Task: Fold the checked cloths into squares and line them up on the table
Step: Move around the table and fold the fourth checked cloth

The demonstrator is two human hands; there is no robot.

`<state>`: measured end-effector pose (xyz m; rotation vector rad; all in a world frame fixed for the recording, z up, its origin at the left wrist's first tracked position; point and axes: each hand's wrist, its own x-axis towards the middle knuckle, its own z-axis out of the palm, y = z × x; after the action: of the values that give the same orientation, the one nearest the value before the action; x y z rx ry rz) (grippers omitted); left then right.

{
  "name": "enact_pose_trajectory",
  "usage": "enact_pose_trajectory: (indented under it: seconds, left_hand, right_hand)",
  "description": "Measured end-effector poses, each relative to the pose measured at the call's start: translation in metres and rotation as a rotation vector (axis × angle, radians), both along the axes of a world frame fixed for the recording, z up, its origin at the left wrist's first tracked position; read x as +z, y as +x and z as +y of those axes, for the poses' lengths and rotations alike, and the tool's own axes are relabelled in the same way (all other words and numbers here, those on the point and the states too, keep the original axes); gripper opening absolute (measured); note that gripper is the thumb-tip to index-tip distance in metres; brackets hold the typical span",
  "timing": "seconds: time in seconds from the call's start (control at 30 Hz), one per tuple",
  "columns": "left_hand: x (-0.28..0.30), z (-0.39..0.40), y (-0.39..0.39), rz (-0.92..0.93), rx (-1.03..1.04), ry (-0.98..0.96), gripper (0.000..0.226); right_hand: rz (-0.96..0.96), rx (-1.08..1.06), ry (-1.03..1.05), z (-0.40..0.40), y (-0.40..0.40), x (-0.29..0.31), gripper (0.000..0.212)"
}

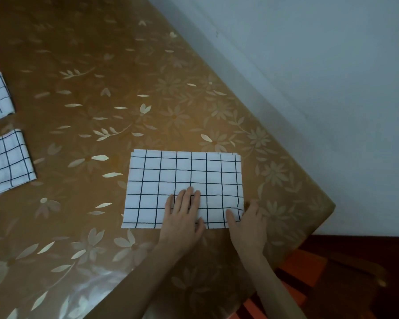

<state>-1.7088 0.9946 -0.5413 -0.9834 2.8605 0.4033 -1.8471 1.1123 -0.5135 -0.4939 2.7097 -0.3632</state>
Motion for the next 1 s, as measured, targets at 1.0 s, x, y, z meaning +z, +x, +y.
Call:
enact_pose_trajectory:
  seconds: [1.0]
  left_hand:
    - [0.021,-0.018,0.031,0.433,0.344,0.276,0.046]
  right_hand:
    - [-0.119,0.022,-0.627,-0.038,0.025,0.050,0.006]
